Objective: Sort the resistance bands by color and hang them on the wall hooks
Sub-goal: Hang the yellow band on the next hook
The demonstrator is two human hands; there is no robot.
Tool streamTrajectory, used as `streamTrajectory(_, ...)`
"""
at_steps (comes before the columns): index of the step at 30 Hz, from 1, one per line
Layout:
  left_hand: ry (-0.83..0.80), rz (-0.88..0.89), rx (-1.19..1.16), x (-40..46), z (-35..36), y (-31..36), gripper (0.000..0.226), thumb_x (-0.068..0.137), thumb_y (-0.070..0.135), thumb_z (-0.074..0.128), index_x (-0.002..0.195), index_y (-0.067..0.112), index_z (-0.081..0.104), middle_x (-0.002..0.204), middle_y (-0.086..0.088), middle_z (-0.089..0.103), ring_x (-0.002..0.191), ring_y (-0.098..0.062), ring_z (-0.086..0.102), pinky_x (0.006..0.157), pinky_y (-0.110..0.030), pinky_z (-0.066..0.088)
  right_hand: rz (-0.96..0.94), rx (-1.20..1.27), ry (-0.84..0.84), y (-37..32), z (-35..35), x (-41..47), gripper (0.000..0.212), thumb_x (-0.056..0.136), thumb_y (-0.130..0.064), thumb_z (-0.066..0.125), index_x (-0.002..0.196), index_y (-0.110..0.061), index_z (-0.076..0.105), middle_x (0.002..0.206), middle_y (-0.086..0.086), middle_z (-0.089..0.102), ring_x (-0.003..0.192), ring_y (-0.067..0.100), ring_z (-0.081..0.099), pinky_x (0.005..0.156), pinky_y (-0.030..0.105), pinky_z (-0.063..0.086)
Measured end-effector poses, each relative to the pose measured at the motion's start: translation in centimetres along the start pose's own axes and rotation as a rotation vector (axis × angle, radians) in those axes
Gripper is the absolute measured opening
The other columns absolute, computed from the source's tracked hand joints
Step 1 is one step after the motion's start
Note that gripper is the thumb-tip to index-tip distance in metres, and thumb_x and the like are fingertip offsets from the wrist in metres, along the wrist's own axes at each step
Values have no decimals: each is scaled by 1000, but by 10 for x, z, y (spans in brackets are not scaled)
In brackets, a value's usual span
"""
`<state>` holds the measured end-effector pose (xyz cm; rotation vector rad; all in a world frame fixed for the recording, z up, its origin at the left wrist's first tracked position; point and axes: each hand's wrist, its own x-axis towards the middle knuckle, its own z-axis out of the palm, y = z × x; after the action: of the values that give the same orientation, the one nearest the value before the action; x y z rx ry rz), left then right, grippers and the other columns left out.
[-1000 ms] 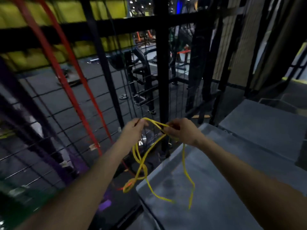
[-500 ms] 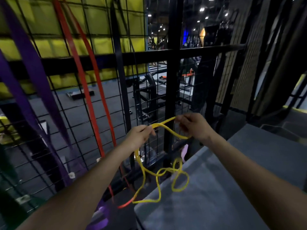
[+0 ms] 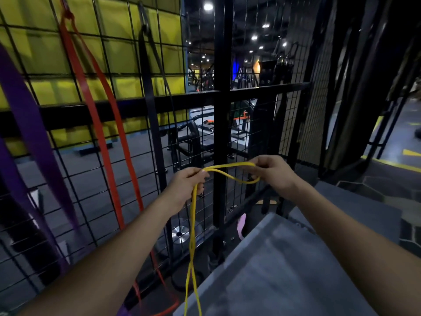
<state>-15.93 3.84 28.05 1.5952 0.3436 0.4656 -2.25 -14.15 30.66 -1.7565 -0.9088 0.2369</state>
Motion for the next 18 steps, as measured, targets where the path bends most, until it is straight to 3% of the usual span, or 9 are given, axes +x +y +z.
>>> streamTrajectory(2,-31,2,59,5,3,5,17,95,12,48,88,10,63,74,-4,53,66,-13,50,72,-28,48,-14,109,38,-8,-4,2,13,91,-11,57,82,-13,67,67,-4,62,63,8,57,67,29,48)
streamTrajectory(4,-83,-20,154,8,7,9,11,93,15,52,91,13,63,82,-5,58,76,-15,56,82,-32,50,-44,162,39,-21,-6,5,13,92,-10,55,89,-9,67,66,-3,59,57,5,55,63,26,48)
streamTrajectory(6,-154,-43,207,11,13,16,11,90,19,59,100,16,62,99,-6,64,95,-20,61,95,-39,46,-75,100,5,-34,-4,11,13,92,-12,56,90,-9,69,63,1,52,54,9,47,57,26,43)
streamTrajectory(8,-196,-25,201,14,20,27,23,88,20,62,110,17,57,112,-5,62,105,-19,58,95,-35,44,-120,-79,-36,-46,2,18,12,91,-14,59,89,-12,71,54,-8,54,50,6,45,53,21,40)
streamTrajectory(10,-212,46,190,17,25,42,23,89,14,59,111,14,54,105,-2,60,99,-16,56,85,-26,45,-171,-278,-94,-57,11,25,14,90,-15,60,93,-9,72,54,-12,60,51,2,47,53,17,40)
streamTrajectory(12,-234,91,183,19,24,56,14,91,8,54,104,13,55,93,-1,57,89,-14,56,79,-24,46,-216,-353,-95,-66,17,32,16,88,-15,61,94,-4,72,67,-4,65,55,-2,52,56,14,42)
streamTrajectory(15,-159,115,160,19,13,72,9,94,14,52,88,15,59,86,0,61,80,-9,60,74,-23,52,-234,-228,-8,-71,14,39,9,86,-10,63,87,-3,69,61,-5,58,45,-6,49,49,10,39)
streamTrajectory(18,-5,181,104,22,-2,87,16,95,14,50,82,16,58,81,1,59,76,-8,59,67,-22,54,-194,-122,-71,-58,10,40,3,87,-4,62,84,-4,64,63,-2,56,48,-3,49,53,13,41)
